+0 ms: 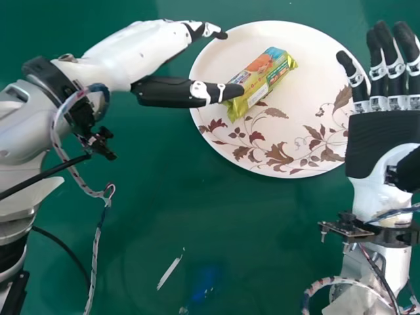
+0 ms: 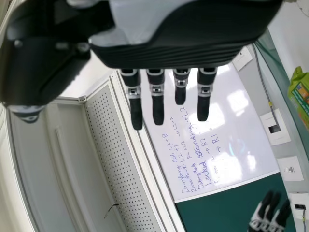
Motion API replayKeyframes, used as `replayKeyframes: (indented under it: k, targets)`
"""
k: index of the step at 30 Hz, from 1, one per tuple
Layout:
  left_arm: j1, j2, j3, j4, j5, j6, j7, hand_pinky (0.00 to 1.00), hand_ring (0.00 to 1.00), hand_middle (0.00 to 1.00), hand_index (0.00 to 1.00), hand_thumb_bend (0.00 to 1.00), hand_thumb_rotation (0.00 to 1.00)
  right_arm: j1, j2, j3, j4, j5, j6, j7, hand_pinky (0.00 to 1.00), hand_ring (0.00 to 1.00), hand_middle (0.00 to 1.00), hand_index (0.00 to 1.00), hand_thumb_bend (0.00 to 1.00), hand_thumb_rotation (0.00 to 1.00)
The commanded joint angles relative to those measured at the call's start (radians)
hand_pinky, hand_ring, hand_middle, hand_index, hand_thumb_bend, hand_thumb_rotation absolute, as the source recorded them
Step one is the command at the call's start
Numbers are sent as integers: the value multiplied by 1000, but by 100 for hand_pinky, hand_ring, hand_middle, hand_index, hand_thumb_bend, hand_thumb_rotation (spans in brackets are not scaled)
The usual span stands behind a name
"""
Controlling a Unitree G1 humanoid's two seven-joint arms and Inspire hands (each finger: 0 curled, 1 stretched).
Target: Pick up biscuit and place it in the plate
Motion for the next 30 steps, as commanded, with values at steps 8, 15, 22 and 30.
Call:
replayKeyframes:
  k: [8,15,22,30]
  targets:
    - [147,-16,194,-20,-323,-50,68,100,92,97,94,100,85,-23,-20,-10,60,39,13,52,88,89,84,82,91,84]
    - [252,-55,280,-51,-499,-49,139,100,93,97,95,100,87,-37,-25,-16,85,41,23,73,86,89,85,82,99,85]
    - [346,-185,385,28,-838,-129,176,100,99,100,96,100,84,-39,-34,-31,100,65,56,85,76,84,80,76,95,66]
    - [418,-186,435,20,-943,-107,264,100,100,100,97,100,89,-50,-41,-57,114,15,71,70,90,85,80,80,95,60]
